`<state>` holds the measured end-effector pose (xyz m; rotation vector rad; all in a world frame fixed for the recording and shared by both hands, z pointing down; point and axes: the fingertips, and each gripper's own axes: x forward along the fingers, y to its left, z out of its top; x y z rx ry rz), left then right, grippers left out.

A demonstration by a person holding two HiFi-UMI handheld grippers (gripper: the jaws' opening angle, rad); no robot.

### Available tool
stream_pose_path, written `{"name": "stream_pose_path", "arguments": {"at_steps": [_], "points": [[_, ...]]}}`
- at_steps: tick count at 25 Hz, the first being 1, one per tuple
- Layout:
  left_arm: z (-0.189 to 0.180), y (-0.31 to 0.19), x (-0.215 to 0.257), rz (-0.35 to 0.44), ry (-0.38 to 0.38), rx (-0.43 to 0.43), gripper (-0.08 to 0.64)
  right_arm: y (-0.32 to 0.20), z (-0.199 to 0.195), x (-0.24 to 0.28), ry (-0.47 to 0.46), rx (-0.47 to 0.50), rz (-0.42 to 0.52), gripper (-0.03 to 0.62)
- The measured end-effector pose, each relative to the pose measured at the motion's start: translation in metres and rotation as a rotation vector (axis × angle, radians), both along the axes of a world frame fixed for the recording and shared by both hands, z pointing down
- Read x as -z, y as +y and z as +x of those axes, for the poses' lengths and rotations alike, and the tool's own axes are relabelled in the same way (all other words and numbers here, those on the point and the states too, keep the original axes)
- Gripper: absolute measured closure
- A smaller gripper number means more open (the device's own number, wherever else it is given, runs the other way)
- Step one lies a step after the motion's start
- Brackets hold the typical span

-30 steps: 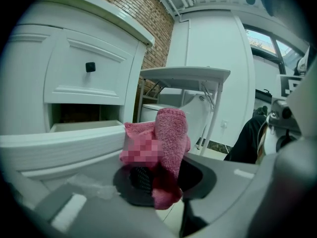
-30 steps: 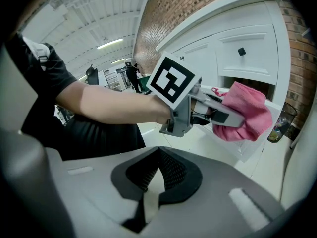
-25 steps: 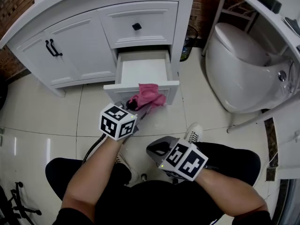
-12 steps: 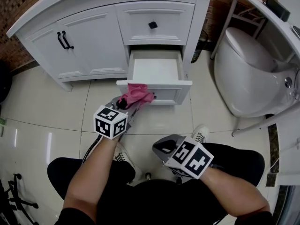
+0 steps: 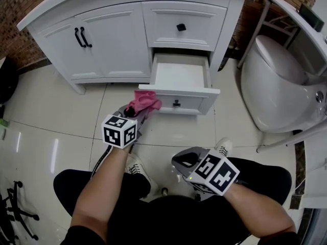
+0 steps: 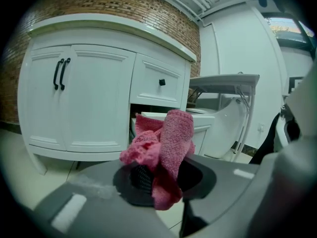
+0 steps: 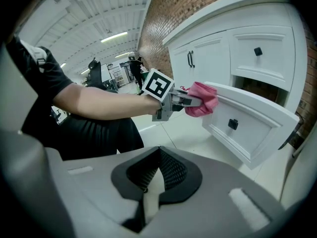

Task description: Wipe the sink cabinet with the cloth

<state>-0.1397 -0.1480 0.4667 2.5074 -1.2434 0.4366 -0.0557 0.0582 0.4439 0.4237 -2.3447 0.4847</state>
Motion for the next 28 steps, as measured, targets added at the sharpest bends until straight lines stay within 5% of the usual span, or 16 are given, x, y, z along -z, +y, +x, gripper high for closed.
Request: {"name": "stream_pose_path", "arguments": {"at_steps": [4, 9, 19, 28], "points": [[0.012, 0.011, -0.005, -0.011, 0.023, -0.047, 0.466, 0.000, 0.004, -0.002, 0.000, -0.010, -0.005, 0.586], [0.083, 0.049, -0.022, -0.017, 0.021, -0.248, 0.465, -0.001, 0.008, 0.000, -0.010, -0.022, -0.006, 0.586], [0.191, 0.055, -0.060, -0.078, -0.001, -0.439, 0.466, -0.004, 0.034, 0.000, -0.037, -0.071, -0.006, 0.586], [0.236, 0.040, -0.084, -0.091, 0.031, -0.454, 0.466, -0.005, 0.043, 0.000, -0.054, -0.092, -0.018, 0.586]]}}
